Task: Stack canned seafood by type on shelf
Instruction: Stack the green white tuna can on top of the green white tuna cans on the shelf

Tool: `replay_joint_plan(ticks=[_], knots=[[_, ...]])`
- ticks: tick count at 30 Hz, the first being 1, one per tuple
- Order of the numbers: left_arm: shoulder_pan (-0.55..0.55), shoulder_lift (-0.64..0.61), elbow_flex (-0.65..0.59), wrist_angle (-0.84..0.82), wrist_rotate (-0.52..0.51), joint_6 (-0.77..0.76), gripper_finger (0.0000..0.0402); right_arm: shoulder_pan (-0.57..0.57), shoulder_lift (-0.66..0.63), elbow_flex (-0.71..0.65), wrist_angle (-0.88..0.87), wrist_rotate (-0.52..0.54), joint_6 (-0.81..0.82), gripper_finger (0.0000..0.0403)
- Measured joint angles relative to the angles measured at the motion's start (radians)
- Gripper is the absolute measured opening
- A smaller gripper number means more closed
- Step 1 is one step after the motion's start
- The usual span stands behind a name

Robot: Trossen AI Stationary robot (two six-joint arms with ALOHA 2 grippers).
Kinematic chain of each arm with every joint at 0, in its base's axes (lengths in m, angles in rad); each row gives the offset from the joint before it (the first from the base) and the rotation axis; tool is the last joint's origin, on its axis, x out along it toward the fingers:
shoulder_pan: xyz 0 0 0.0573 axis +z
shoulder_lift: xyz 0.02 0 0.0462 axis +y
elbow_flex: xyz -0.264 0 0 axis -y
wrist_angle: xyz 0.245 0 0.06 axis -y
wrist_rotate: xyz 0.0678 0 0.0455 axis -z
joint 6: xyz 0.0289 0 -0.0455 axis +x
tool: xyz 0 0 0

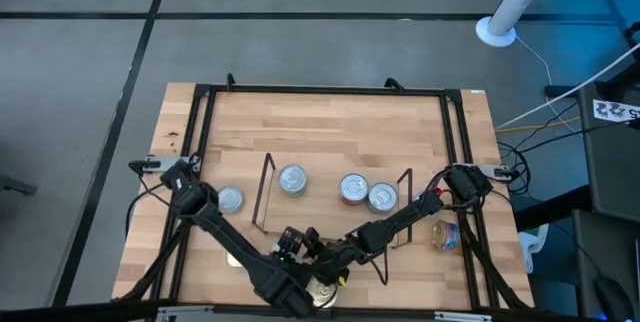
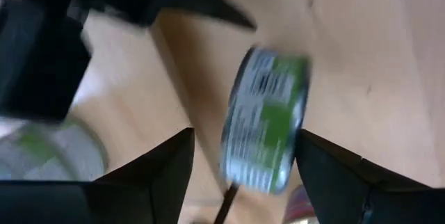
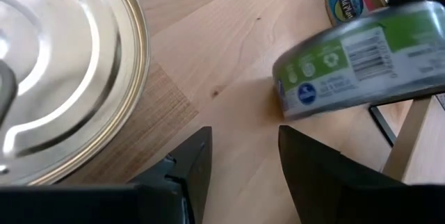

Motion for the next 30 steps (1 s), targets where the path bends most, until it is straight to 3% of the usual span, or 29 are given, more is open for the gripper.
replay_joint_plan(ticks=[10, 18, 24, 30], knots=[[0.017, 0.006, -0.037, 0.045, 0.094, 0.022, 0.0235, 0.000, 0.000, 0.000, -0.007, 0.000, 0.000, 0.0168], [0.016, 0.006, -0.037, 0.044, 0.114, 0.020, 0.0140, 0.000, -0.001, 0.000, -0.006, 0.000, 0.000, 0.0168], [0.015, 0.003, -0.031, 0.038, 0.114, -0.003, 0.0140, 0.002, -0.013, 0.000, -0.029, 0.006, 0.000, 0.0168], [0.007, -0.003, 0.083, -0.048, 0.103, -0.089, 0.0140, 0.002, -0.083, 0.000, -0.128, 0.007, 0.002, 0.0168]])
